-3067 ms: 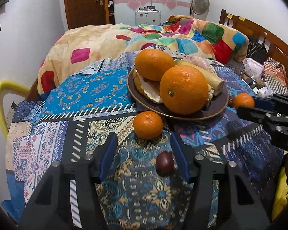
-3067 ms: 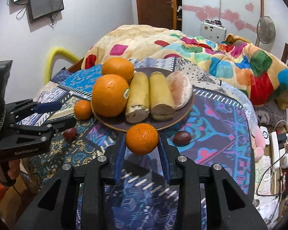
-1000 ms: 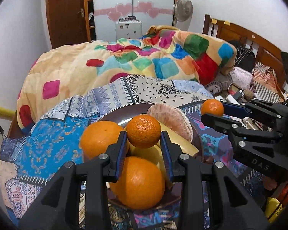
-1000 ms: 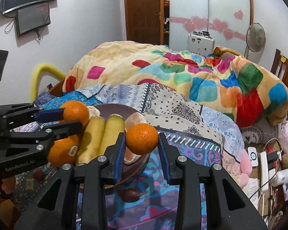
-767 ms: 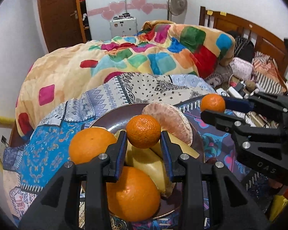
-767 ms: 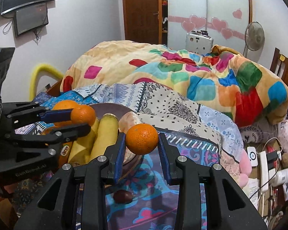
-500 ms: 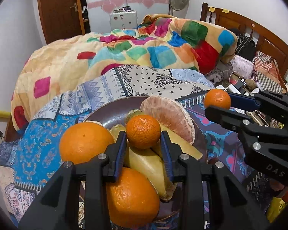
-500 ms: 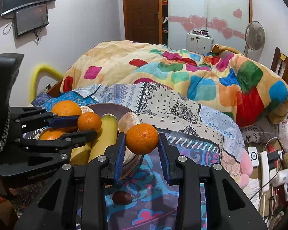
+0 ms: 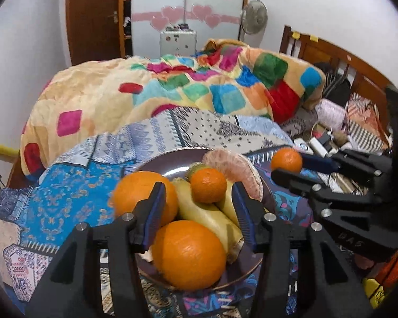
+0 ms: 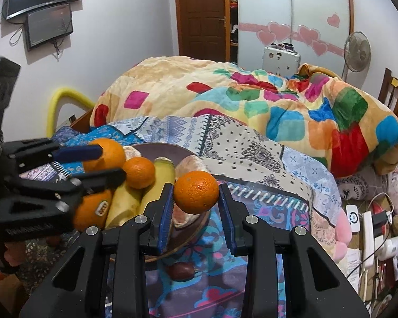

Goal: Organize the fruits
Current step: 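Carry both small oranges onto the purple plate and open both tools, then grasp a brown date with the right tool while the left tool grasps the other date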

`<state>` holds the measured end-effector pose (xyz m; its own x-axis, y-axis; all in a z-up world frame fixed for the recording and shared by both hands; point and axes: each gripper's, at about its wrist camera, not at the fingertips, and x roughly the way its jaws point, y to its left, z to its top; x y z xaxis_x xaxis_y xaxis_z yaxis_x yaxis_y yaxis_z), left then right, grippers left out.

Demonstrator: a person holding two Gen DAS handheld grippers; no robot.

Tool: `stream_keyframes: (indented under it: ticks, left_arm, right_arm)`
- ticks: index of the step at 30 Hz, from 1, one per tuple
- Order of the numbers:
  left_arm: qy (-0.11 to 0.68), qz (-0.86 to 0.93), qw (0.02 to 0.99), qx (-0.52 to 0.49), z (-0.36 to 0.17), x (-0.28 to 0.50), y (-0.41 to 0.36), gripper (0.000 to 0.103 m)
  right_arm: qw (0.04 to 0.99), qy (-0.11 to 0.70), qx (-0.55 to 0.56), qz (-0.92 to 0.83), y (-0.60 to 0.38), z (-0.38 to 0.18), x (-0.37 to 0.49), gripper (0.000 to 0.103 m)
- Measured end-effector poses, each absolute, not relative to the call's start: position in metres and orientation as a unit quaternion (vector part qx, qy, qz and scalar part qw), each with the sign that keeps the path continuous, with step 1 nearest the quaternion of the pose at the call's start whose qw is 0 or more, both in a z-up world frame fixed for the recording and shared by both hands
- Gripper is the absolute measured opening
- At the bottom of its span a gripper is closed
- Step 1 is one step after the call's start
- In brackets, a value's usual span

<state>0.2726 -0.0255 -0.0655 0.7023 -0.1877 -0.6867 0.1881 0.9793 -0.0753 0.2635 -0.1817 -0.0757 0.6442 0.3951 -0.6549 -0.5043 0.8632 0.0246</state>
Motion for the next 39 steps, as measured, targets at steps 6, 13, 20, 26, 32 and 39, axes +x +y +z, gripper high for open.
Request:
stream_keyframes:
  ticks: [6,13,20,26,32,39]
  left_arm:
    - [0.356,-0.072,0.932,0.001,-0.058,0.259,-0.002,0.051]
    - [0.36,-0.059,0.931,-0.004,-0.069,0.255,0.018,0.051]
    - [0.361,-0.058,0.931,-0.011,-0.076,0.252,0.025,0.051]
    - [0.359,-0.059,0.931,-0.009,-0.076,0.247,0.025,0.051]
    - [0.356,-0.057,0.933,-0.01,-0.07,0.237,0.023,0.051]
    - [0.354,-0.052,0.934,-0.01,-0.065,0.215,0.025,0.051]
  right_arm:
    - [0.892,0.349,-0.096,0.271,-0.158,-0.084,0.256,0.031]
    - [0.88,0.367,-0.099,0.285,-0.14,-0.095,0.261,0.031]
    - [0.874,0.375,-0.103,0.29,-0.132,-0.097,0.262,0.031]
    - [0.875,0.375,-0.114,0.286,-0.13,-0.098,0.257,0.036]
    - [0.876,0.375,-0.103,0.286,-0.138,-0.093,0.25,0.04]
    - [0.882,0.37,-0.099,0.275,-0.16,-0.082,0.234,0.041]
